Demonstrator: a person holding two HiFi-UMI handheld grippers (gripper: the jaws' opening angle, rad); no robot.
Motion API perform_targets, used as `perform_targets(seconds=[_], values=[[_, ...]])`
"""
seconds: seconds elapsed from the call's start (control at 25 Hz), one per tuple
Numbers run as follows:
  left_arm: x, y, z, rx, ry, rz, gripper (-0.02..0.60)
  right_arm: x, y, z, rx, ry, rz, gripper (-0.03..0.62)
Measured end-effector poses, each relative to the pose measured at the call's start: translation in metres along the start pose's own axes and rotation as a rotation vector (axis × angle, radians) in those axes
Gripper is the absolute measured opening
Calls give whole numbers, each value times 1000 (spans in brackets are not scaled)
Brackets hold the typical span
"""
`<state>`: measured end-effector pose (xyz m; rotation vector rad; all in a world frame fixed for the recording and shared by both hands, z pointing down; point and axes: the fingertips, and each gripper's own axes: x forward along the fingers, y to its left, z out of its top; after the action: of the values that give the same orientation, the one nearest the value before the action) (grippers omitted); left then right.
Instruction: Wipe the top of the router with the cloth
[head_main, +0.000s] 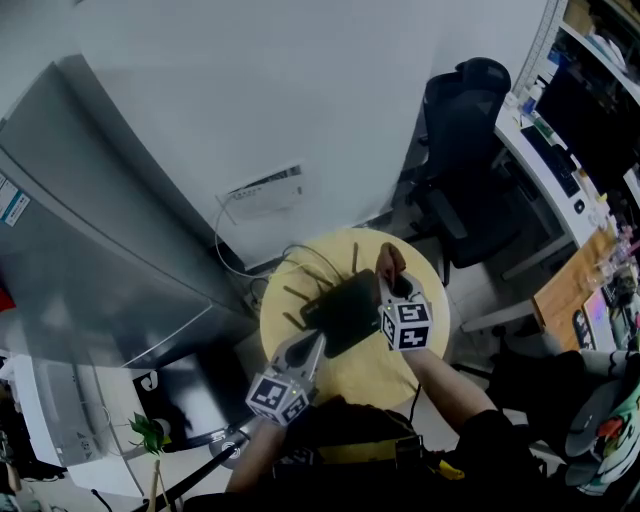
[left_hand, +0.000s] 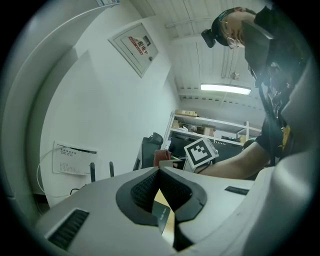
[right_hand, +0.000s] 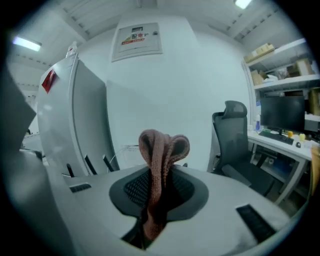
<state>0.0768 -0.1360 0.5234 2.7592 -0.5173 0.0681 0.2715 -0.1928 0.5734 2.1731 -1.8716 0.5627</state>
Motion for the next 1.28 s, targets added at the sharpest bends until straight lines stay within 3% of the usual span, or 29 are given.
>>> perform_targets(seconds=[0.16, 0.36, 0.6, 0.8, 0.96, 1.2, 1.28], values=[[-9, 4, 2, 17, -5, 2, 0, 26, 11, -57, 72, 171, -23, 63], [-26, 20, 1, 10, 1, 29, 0, 58, 9, -96, -53, 292, -96, 63], [-45, 44, -5, 30, 41, 71, 0, 75, -8, -121, -43, 394, -163, 63], [-45, 59, -3, 16, 59, 50, 0, 88, -13, -134, 138, 439, -223, 63], [-40, 58, -3, 2, 63, 15, 0, 86, -25, -137, 158, 485, -310, 63], [-41, 55, -10, -39, 74, -8, 0, 95, -35, -137, 427, 409, -414, 63], [-41, 53, -8, -38, 64, -18, 0, 93, -36, -138, 456, 404, -448, 63]])
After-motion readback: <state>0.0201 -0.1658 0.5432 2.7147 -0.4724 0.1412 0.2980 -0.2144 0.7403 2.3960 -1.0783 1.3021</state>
